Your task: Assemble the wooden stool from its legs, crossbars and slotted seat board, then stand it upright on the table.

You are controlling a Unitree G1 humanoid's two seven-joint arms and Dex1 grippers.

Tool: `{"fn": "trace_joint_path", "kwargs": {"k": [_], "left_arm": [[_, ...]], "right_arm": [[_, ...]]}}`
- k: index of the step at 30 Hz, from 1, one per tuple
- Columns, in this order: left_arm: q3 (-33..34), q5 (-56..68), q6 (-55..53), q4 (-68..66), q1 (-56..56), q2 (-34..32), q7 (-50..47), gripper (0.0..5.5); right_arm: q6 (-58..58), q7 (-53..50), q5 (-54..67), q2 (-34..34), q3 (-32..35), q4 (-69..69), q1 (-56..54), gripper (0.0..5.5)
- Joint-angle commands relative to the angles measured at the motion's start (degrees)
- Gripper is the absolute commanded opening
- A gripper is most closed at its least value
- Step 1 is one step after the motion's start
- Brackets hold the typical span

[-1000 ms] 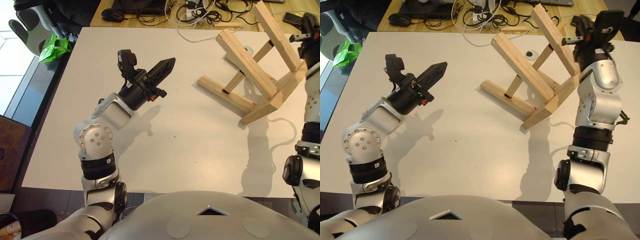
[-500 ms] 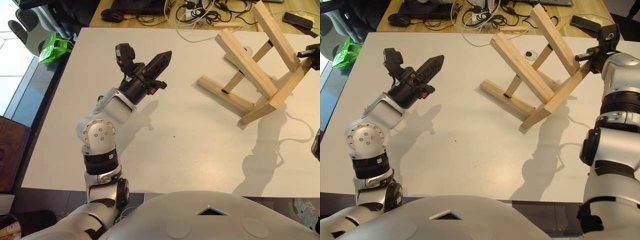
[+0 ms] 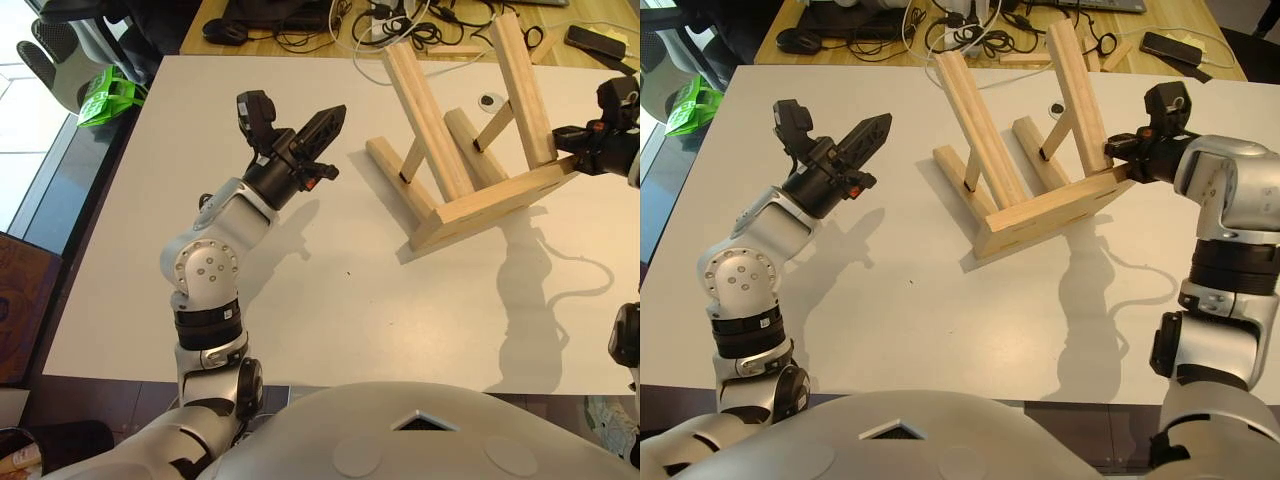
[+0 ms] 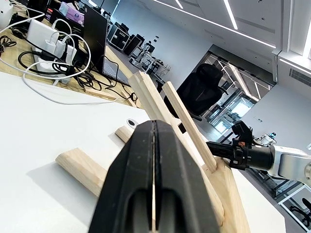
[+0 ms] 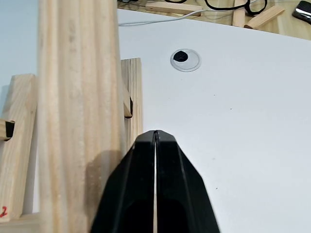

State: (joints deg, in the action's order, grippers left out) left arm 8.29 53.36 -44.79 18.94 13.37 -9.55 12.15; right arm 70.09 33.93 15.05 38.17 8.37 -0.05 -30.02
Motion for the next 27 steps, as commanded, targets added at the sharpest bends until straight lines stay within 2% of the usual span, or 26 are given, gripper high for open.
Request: {"fn": "trace_joint_path", "kwargs": {"k": [1,5,9,12,15,19,24,27], "left_arm": [[0.4,-0.9,0.7,-0.4,-0.1,0.1,-0.5,0.03],[0.3,-1.2,0.9,-0.5,-0.2,0.0,-0.5,0.03],[-0.1,-1.8,0.8,0.4,-0.1,-0.6,-0.3,0.03],[-0.3,-3.2,1.2,1.0,0.4,-1.4,-0.4,0.03],[0.3,-4.5,2.4,0.3,1.1,-1.0,-1.5,0.03],[2.2,-4.1,3.1,0.4,1.7,-0.9,-2.5,0.03],[3.3,-3.7,2.5,0.4,2.4,-1.5,-3.0,0.03],[3.4,-3.9,2.7,-0.1,2.9,-1.3,-3.6,0.03]], "right_arm": [[8.6,-2.1,3.4,-4.3,0.2,-5.8,3.1,0.0],[12.9,-4.3,4.7,-7.2,0.2,-11.1,4.4,0.0],[-6.3,-9.0,-3.8,-2.8,-3.9,-8.2,5.6,0.0],[-22.0,-11.4,-5.7,-3.8,-0.5,-5.6,1.9,0.0],[-29.2,-9.7,-4.5,-3.8,1.0,-4.3,0.0,0.0],[-33.0,-10.3,-7.2,-1.6,0.9,2.9,0.5,0.0],[-27.0,-9.5,-8.9,-0.4,-0.7,11.1,6.0,0.0],[-29.3,-9.7,-10.5,-0.9,-2.6,16.4,7.7,0.0]]}}
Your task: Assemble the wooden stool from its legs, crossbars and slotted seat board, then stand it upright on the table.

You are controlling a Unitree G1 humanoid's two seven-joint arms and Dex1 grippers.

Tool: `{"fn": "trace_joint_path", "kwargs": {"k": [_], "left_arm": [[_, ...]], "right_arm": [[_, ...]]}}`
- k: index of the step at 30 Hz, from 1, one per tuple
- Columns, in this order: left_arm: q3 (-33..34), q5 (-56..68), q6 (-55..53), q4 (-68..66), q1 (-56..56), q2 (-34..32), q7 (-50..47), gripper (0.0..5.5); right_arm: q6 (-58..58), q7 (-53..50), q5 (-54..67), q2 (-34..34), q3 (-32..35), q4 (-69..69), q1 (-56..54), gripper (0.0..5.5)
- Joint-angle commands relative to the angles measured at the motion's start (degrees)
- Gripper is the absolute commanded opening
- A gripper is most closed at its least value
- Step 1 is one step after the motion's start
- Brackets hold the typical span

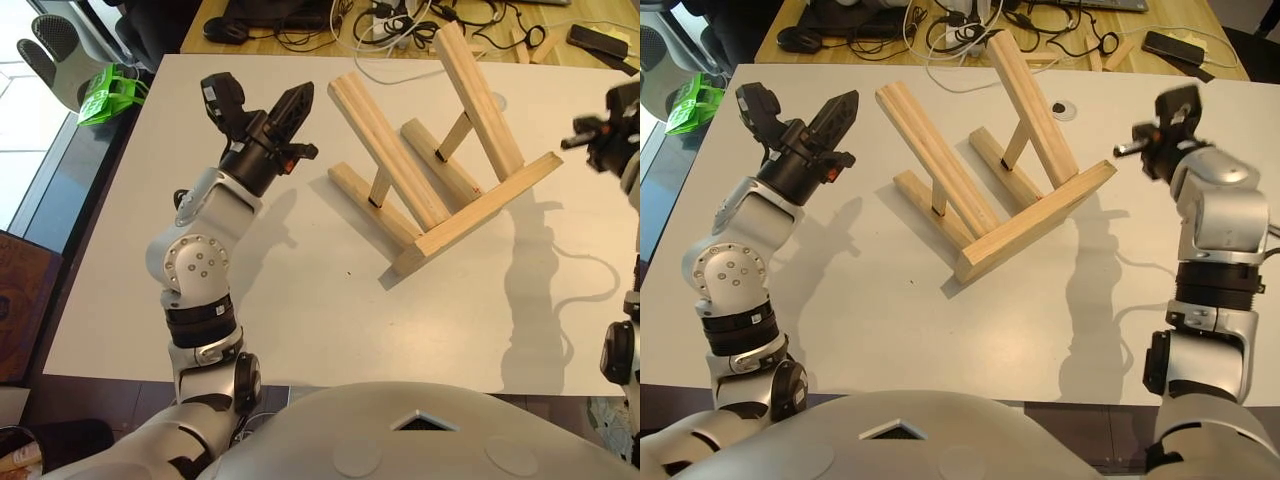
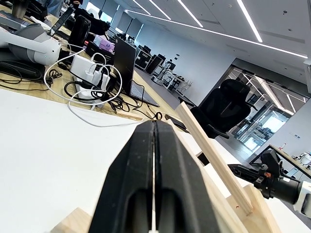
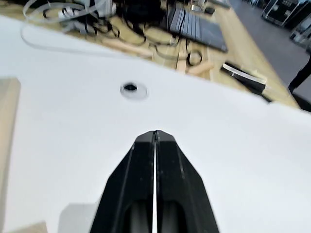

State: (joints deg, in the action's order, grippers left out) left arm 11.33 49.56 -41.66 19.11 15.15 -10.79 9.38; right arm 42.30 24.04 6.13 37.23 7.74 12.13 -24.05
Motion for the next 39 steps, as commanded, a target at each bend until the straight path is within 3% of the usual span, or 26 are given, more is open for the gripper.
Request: {"fn": "trace_joint_path", "kwargs": {"k": [1,10,21,31,39], "left_arm": [[0.2,-0.1,-0.4,-0.3,1.1,0.1,-1.0,0.03],[-0.4,-0.7,-0.9,-0.2,0.2,-0.1,-1.2,0.03],[-0.5,-0.4,-1.5,0.2,-0.5,-0.1,-1.8,0.03],[0.2,0.0,-2.4,0.6,-0.6,-0.7,-2.4,0.03],[3.5,-0.1,-6.4,1.1,1.4,-6.6,-3.5,0.03]], "right_arm": [[-2.0,1.8,-0.8,-0.6,-2.3,4.6,2.3,0.0],[-6.2,23.1,11.3,1.5,-0.7,-6.2,13.0,0.0],[0.9,36.8,21.2,8.2,-1.7,-19.8,22.6,0.0],[6.3,36.7,25.9,9.4,-3.5,-30.2,25.4,0.0],[3.4,24.3,23.3,3.9,-0.1,-30.0,26.8,0.0]]}}
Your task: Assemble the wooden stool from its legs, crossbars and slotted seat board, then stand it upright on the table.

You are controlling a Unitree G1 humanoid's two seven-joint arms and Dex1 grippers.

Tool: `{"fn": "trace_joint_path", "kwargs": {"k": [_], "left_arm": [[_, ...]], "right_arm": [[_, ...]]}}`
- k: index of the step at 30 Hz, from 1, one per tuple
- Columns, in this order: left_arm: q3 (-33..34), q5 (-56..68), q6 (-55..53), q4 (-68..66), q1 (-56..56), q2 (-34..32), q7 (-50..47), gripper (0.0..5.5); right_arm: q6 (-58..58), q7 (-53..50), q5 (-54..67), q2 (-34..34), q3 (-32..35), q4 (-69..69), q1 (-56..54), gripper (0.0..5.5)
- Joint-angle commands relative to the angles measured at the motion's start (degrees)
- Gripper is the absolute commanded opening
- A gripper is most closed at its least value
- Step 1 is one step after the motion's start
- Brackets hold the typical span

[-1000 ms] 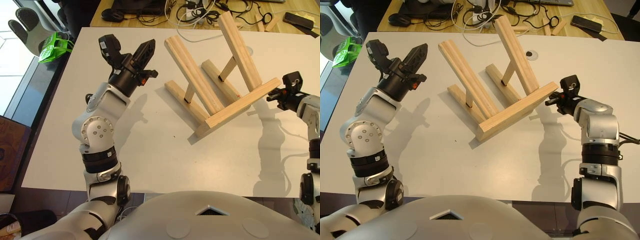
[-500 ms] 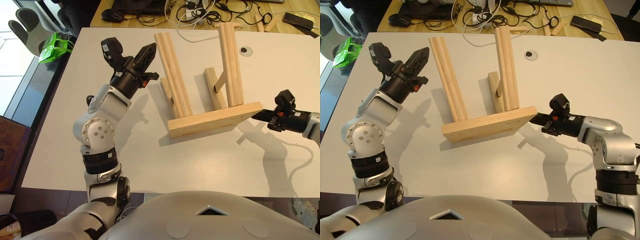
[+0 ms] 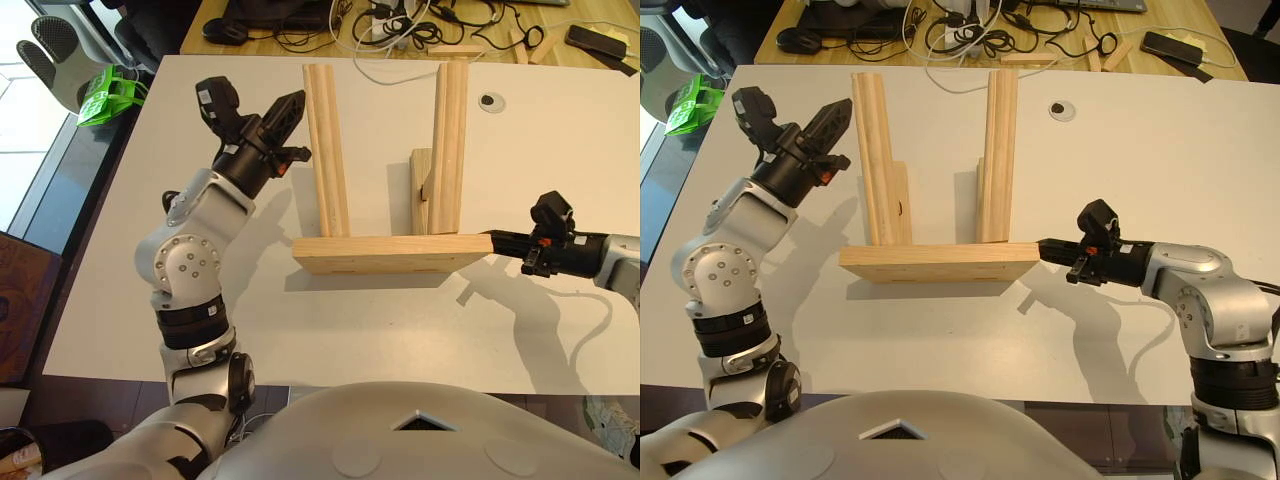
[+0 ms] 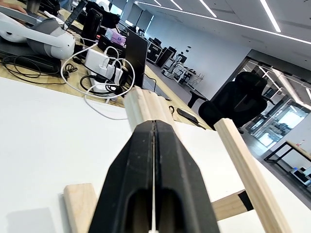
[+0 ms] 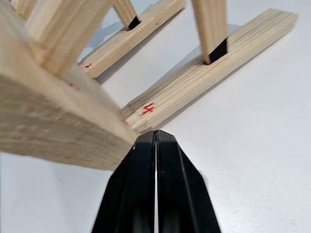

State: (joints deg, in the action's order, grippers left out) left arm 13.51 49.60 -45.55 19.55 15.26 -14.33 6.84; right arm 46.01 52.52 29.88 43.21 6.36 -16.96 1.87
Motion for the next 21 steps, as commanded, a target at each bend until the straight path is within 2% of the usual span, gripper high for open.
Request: {"fn": "trace_joint_path", "kwargs": {"k": [1,3,4,9,13,17,21], "left_arm": [[1.8,0.1,-3.3,0.8,1.4,-4.0,-1.1,0.03],[3.0,-0.7,-4.8,0.6,1.8,-6.8,-1.6,0.03],[2.2,-3.7,-5.8,-0.3,1.8,-10.5,-1.1,0.03],[-9.2,-20.1,-8.6,-0.8,-5.3,-31.3,5.9,0.03],[-17.8,-24.8,-10.3,5.7,-13.3,-42.4,15.2,0.03],[-19.9,-25.2,-11.9,9.5,-15.6,-44.1,19.3,0.03],[-20.0,-25.8,-12.8,9.8,-15.1,-40.7,18.8,0.03]], "right_arm": [[-0.1,-4.8,-0.1,-2.3,1.1,-2.1,1.8,0.0],[-0.1,-5.4,0.0,-2.1,0.5,-4.4,3.8,0.0],[-0.3,-5.6,-0.6,-1.5,0.0,-5.4,5.0,0.0],[-1.8,-10.3,-7.9,1.2,-2.3,-4.3,7.0,0.0],[-1.9,-11.5,-12.0,2.8,-5.2,-4.6,7.6,0.0],[-1.5,-11.3,-13.9,3.6,-7.5,-4.4,7.3,0.0],[-1.2,-10.4,-15.1,4.7,-9.3,-4.7,7.9,0.0]]}}
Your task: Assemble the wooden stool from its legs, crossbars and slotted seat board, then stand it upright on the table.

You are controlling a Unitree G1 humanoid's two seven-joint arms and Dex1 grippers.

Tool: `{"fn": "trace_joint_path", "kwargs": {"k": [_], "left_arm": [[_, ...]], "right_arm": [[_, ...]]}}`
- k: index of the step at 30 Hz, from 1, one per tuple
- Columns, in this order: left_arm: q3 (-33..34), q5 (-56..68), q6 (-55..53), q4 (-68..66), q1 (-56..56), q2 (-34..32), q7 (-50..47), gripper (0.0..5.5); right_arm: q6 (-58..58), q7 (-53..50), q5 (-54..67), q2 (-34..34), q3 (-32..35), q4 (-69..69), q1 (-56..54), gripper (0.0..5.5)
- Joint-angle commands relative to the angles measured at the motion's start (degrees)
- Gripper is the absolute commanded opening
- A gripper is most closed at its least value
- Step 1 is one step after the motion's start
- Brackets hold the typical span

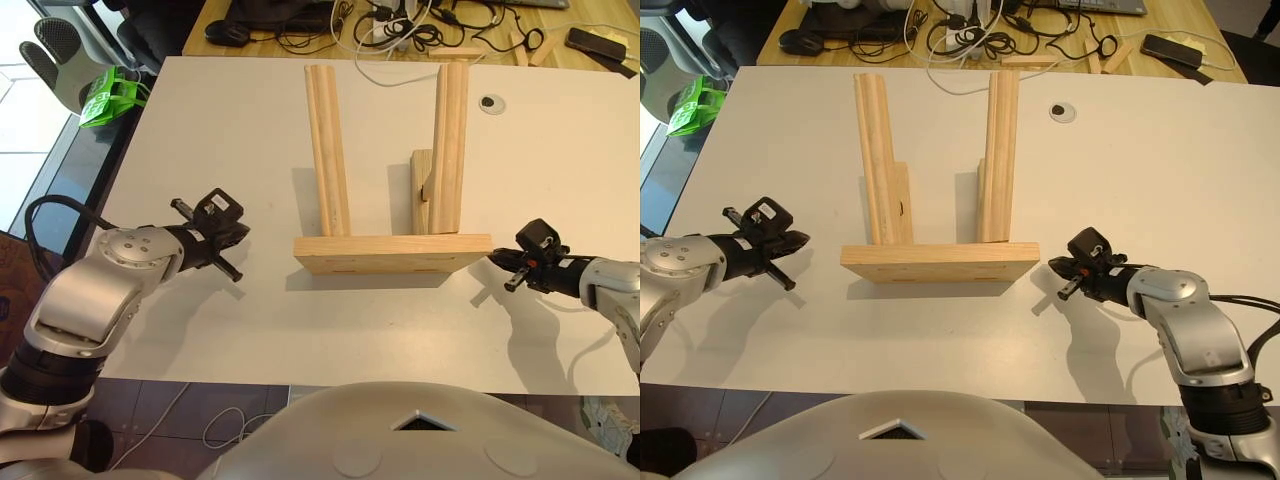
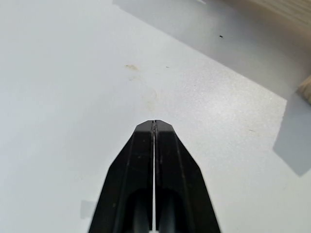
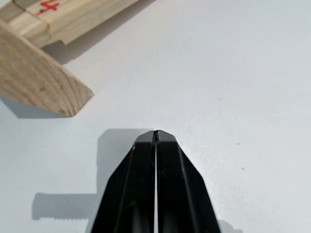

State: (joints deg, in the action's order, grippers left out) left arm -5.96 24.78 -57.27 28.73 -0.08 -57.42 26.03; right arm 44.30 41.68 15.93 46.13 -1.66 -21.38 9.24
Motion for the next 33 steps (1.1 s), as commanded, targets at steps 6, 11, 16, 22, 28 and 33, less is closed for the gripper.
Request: {"fn": "trace_joint_path", "kwargs": {"k": [6,11,16,22,28,33], "left_arm": [[-1.2,-0.9,-3.1,3.3,-1.3,5.2,0.0,0.03],[-2.1,-0.9,-4.3,4.5,-1.5,6.9,0.4,0.03],[-2.5,-1.4,-4.9,4.7,-1.7,8.7,0.0,0.03],[-3.1,-1.7,-5.4,5.0,-1.7,9.5,0.0,0.03],[-3.8,-2.0,-5.3,5.3,-1.9,9.0,0.8,0.03],[-4.6,-2.6,-5.3,5.2,-1.7,9.7,0.9,0.03]], "right_arm": [[0.4,1.0,-2.6,2.8,-3.1,0.2,0.4,0.0],[0.4,1.1,-3.1,2.9,-4.7,-0.2,0.5,0.0],[0.1,1.3,-3.7,2.6,-6.1,-0.2,0.3,0.0],[0.0,1.8,-3.9,3.0,-6.5,-0.4,0.6,0.0],[0.4,2.1,-4.3,3.4,-6.7,-0.3,0.7,0.0],[0.1,2.2,-4.7,3.4,-6.8,0.4,0.1,0.0]]}}
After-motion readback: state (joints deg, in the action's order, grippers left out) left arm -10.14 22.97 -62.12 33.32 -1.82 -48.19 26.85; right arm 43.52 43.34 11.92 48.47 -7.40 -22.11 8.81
